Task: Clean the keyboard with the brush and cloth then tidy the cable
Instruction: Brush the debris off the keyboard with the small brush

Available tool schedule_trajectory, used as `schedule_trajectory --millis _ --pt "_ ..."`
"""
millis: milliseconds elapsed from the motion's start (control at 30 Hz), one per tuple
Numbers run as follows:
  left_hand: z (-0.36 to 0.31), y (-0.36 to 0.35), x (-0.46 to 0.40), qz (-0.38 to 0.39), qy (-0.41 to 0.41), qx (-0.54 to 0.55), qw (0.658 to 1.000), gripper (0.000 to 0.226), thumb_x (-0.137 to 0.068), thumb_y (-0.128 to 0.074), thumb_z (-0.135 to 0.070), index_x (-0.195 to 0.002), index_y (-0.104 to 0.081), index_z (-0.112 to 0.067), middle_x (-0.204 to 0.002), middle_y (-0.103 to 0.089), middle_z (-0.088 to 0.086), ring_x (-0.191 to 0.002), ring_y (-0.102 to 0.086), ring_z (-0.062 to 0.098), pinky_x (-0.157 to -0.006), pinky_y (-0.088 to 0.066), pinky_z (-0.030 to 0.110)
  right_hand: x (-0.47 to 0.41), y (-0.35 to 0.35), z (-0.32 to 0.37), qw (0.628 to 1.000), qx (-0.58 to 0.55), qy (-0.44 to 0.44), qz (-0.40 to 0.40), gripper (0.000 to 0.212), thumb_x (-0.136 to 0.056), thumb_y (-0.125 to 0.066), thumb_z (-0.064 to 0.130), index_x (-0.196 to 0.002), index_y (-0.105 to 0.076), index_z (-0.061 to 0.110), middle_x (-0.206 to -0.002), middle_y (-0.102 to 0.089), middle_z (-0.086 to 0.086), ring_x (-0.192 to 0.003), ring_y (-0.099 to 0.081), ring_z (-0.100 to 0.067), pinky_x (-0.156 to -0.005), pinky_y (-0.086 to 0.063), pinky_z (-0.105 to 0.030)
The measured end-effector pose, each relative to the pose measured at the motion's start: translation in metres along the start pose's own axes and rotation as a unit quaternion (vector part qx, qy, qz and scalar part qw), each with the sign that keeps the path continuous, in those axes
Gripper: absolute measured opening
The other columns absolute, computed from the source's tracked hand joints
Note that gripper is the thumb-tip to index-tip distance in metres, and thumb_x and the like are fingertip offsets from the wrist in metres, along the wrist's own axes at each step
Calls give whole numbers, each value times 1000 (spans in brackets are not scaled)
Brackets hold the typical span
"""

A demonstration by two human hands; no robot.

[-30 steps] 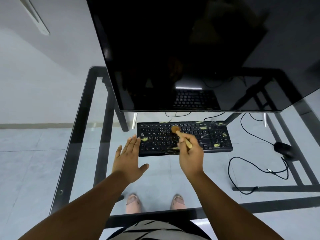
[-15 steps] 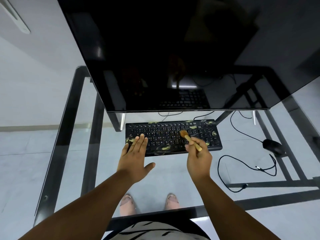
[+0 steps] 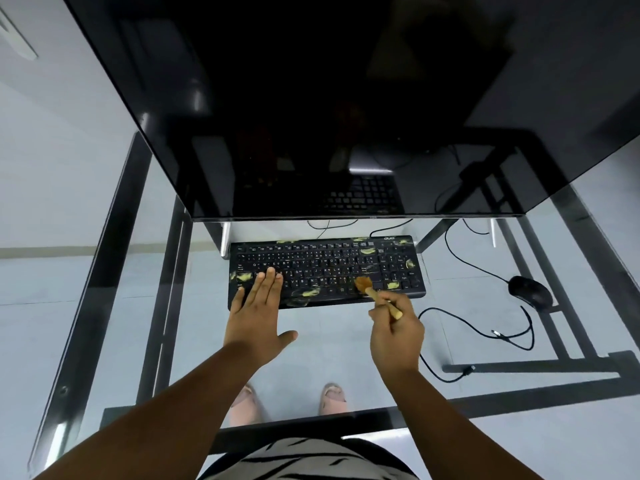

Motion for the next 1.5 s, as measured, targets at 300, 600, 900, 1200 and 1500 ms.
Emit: schedule_trajectory --millis 300,600,900,1200,1500 --pt "10 5 10 -31 31 1 999 112 -81 -52 -71 -153 15 -17 -159 23 -3 -145 20 12 -119 6 38 16 -16 21 994 37 95 34 9 -90 -54 25 -85 -60 29 -54 -58 8 -49 -54 -16 -47 -40 -31" --pt "26 5 18 -34 31 9 999 117 -75 -50 -78 -152 13 -17 -159 21 -3 -146 18 13 -120 4 41 41 -51 34 970 111 199 81 18 -87 -46 30 -89 -62 22 -66 -66 7 -52 -45 5 -53 -28 -6" --pt "41 7 19 -38 19 21 999 120 -71 -49 -83 -154 8 -17 -160 16 -4 -147 16 12 -119 5 41 47 -70 40 965 110 209 117 23 -89 -48 33 -97 -67 22 -68 -63 18 -48 -43 3 -52 -32 -10" --pt "44 11 16 -36 12 27 999 117 -74 -48 -81 -154 9 -18 -160 18 -5 -146 17 12 -119 7 40 34 -60 40 982 79 159 69 19 -93 -53 29 -105 -66 22 -87 -71 13 -63 -59 -6 -56 -46 -22" --pt "30 10 13 -32 -3 27 999 113 -75 -38 -83 -153 9 -18 -159 19 -5 -147 17 12 -117 10 38 13 -25 4 996 71 48 11 14 -97 -53 26 -107 -62 31 -87 -70 7 -63 -57 -14 -58 -48 -28"
Point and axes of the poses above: each hand's wrist, its own x-axis away from the middle knuckle, its own y-axis out of the back of the hand, z = x × y, the point moved 10 cm from there along -x, towards the middle knuckle
